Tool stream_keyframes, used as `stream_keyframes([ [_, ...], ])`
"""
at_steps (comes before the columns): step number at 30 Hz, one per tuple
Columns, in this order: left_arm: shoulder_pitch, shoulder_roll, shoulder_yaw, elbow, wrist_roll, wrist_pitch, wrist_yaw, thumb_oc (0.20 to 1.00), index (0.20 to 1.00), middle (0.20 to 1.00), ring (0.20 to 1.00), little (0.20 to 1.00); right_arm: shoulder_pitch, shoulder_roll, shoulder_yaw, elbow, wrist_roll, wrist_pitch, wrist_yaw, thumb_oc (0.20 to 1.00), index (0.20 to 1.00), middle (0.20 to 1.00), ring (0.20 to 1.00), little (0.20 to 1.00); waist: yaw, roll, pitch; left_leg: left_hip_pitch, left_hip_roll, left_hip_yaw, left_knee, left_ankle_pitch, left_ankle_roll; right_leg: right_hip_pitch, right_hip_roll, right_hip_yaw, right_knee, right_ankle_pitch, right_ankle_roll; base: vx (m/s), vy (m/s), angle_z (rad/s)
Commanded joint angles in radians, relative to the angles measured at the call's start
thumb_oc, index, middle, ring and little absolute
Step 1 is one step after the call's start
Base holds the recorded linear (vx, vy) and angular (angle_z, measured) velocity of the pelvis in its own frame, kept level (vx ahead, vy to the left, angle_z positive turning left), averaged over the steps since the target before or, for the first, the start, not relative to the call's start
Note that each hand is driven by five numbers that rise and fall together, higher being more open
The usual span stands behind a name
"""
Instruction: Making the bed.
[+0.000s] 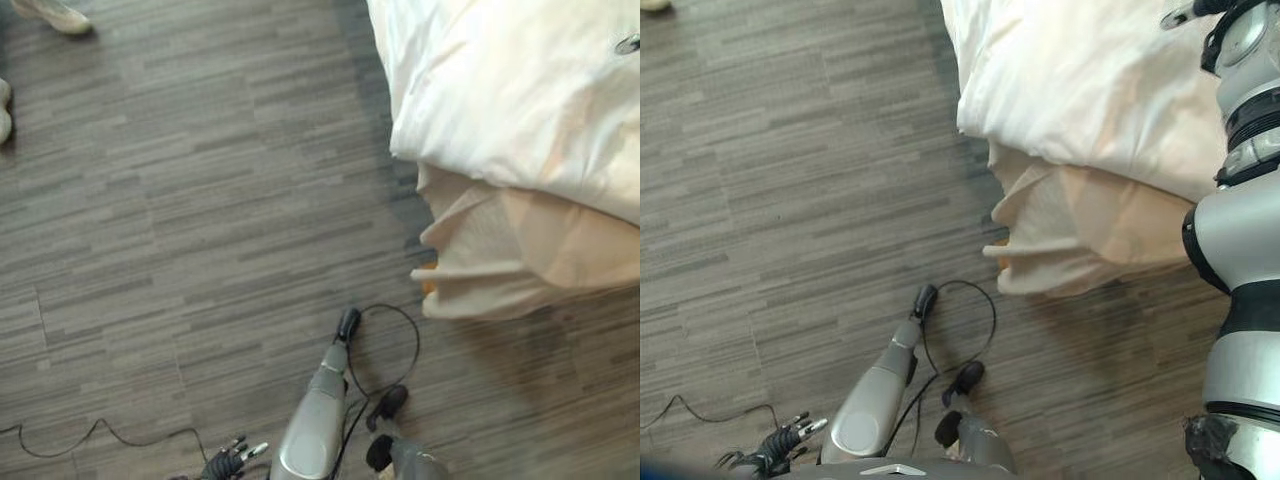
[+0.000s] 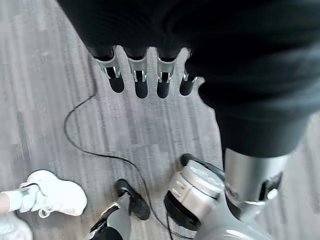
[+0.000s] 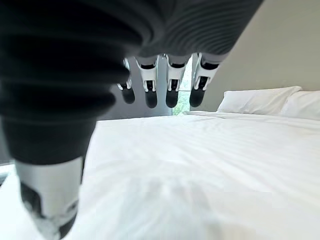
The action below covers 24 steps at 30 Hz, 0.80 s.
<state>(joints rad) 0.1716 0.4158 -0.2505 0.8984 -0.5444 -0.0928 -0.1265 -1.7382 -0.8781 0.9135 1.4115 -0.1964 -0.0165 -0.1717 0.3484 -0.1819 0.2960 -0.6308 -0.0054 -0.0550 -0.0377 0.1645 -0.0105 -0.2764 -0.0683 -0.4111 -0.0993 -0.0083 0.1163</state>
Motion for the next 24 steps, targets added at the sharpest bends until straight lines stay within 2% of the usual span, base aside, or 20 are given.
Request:
stream_keyframes([
  [1, -0.026, 0.003, -0.037, -0.056, -0.065, -0.028, 0.031, 1.000, 1.000, 1.000, 1.000, 1.000, -0.073, -0.106, 0.106, -0.026, 0.003, 0.010, -0.071, 1.000, 1.000, 1.000, 1.000, 1.000, 0.012, 0.014, 0.040, 0.070, 0.037, 0.044, -0.050, 0.005, -0.072, -0.033, -0.037, 0.044, 0.012, 0.083, 0.057, -0.04, 0.013, 0.06],
  [5, -0.078, -0.028, -0.075, -0.070, -0.098, -0.053, 0.054, 1.000, 1.000, 1.000, 1.000, 1.000, -0.054, -0.104, 0.066, -0.021, 0.065, -0.002, -0.094, 1.000, 1.000, 1.000, 1.000, 1.000, 0.013, 0.023, 0.107, -0.050, 0.041, 0.044, -0.050, 0.026, -0.077, -0.152, -0.024, 0.058, 0.012, 0.117, 0.070, -0.04, 0.008, -0.07],
  [11, -0.126, -0.051, -0.119, -0.100, -0.118, -0.077, 0.071, 1.000, 1.000, 1.000, 1.000, 1.000, 0.004, -0.074, 0.042, -0.019, 0.076, -0.017, -0.095, 1.000, 1.000, 1.000, 1.000, 1.000, -0.001, 0.036, 0.143, -0.090, 0.038, 0.049, -0.046, 0.036, -0.073, -0.202, -0.018, 0.068, 0.012, 0.136, 0.070, -0.01, 0.022, -0.08],
  [12, -0.133, -0.050, -0.125, -0.104, -0.119, -0.079, 0.073, 1.000, 1.000, 1.000, 1.000, 1.000, 0.019, -0.066, 0.043, -0.014, 0.070, -0.019, -0.084, 0.887, 0.887, 0.887, 0.887, 0.887, 0.000, 0.039, 0.145, -0.087, 0.037, 0.049, -0.046, 0.036, -0.072, -0.200, -0.018, 0.068, 0.012, 0.137, 0.070, -0.01, 0.022, -0.06],
  [13, -0.139, -0.050, -0.130, -0.108, -0.118, -0.080, 0.074, 1.000, 1.000, 1.000, 1.000, 1.000, 0.037, -0.060, 0.042, -0.011, 0.061, -0.021, -0.080, 0.200, 0.200, 0.200, 0.200, 0.200, -0.001, 0.043, 0.146, -0.080, 0.035, 0.050, -0.046, 0.035, -0.070, -0.199, -0.019, 0.068, 0.012, 0.138, 0.069, -0.01, 0.014, -0.04],
  [15, -0.146, -0.055, -0.130, -0.113, -0.127, -0.081, 0.074, 1.000, 1.000, 1.000, 1.000, 1.000, 0.112, -0.053, 0.003, -0.029, 0.072, -0.030, -0.071, 0.200, 0.200, 0.200, 0.200, 0.200, -0.004, 0.050, 0.145, -0.063, 0.034, 0.051, -0.047, 0.034, -0.068, -0.184, -0.021, 0.069, 0.012, 0.138, 0.068, -0.01, 0.009, -0.02],
  [17, -0.161, -0.064, -0.109, -0.084, -0.120, -0.088, 0.078, 1.000, 1.000, 1.000, 1.000, 1.000, 0.317, -0.036, -0.068, -0.183, 0.089, -0.075, -0.058, 0.200, 0.200, 0.200, 0.200, 0.200, -0.019, 0.049, 0.145, -0.026, 0.036, 0.055, -0.047, 0.031, -0.068, -0.158, -0.024, 0.071, 0.012, 0.139, 0.066, -0.01, 0.011, -0.02],
  [18, -0.160, -0.062, -0.110, -0.084, -0.120, -0.088, 0.078, 1.000, 1.000, 1.000, 1.000, 1.000, 0.323, -0.037, -0.073, -0.187, 0.088, -0.073, -0.058, 0.200, 0.200, 0.200, 0.200, 0.200, -0.018, 0.048, 0.144, -0.025, 0.036, 0.056, -0.047, 0.030, -0.068, -0.157, -0.024, 0.071, 0.012, 0.139, 0.066, -0.01, 0.012, 0.04],
  [19, -0.157, -0.070, -0.090, -0.070, -0.115, -0.090, 0.078, 1.000, 1.000, 1.000, 1.000, 1.000, 0.429, -0.041, -0.076, -0.300, 0.057, -0.088, -0.044, 0.200, 0.200, 0.200, 0.200, 0.200, -0.030, 0.043, 0.143, -0.008, 0.039, 0.061, -0.048, 0.029, -0.068, -0.146, -0.024, 0.074, 0.012, 0.138, 0.065, -0.07, 0.029, 0.04],
  [20, -0.161, -0.073, -0.072, -0.051, -0.110, -0.092, 0.078, 1.000, 1.000, 1.000, 1.000, 1.000, 0.505, -0.044, -0.090, -0.399, 0.037, -0.093, -0.028, 0.200, 0.200, 0.200, 0.200, 0.200, -0.042, 0.037, 0.147, -0.002, 0.038, 0.070, -0.050, 0.053, -0.061, -0.144, -0.028, 0.068, 0.012, 0.154, 0.059, -0.06, 0.021, -0.03],
  [21, -0.160, -0.105, -0.028, 0.001, -0.088, -0.082, 0.077, 1.000, 1.000, 1.000, 1.000, 1.000, 0.738, -0.039, -0.080, -0.681, -0.076, -0.108, 0.047, 0.200, 0.200, 0.200, 0.200, 0.200, -0.086, 0.012, 0.140, 0.044, 0.047, 0.081, -0.050, 0.041, -0.063, -0.109, -0.028, 0.076, 0.012, 0.152, 0.055, -0.06, 0.015, -0.04],
  [22, -0.160, -0.105, -0.028, 0.001, -0.088, -0.082, 0.077, 1.000, 1.000, 1.000, 1.000, 1.000, 0.738, -0.039, -0.080, -0.681, -0.076, -0.108, 0.047, 0.200, 0.200, 0.200, 0.200, 0.200, -0.086, 0.012, 0.140, 0.044, 0.047, 0.081, -0.050, 0.041, -0.063, -0.109, -0.028, 0.076, 0.012, 0.152, 0.055, 0.03, -0.017, -0.04],
  [24, -0.154, -0.119, -0.008, 0.054, -0.051, -0.072, 0.065, 1.000, 1.000, 1.000, 1.000, 1.000, 0.937, -0.032, -0.092, -0.833, -0.161, -0.126, 0.128, 0.200, 0.200, 0.200, 0.200, 0.200, -0.113, -0.010, 0.129, 0.098, 0.053, 0.093, -0.050, 0.024, -0.062, -0.061, -0.030, 0.079, 0.012, 0.140, 0.049, 0.06, -0.019, -0.16],
])
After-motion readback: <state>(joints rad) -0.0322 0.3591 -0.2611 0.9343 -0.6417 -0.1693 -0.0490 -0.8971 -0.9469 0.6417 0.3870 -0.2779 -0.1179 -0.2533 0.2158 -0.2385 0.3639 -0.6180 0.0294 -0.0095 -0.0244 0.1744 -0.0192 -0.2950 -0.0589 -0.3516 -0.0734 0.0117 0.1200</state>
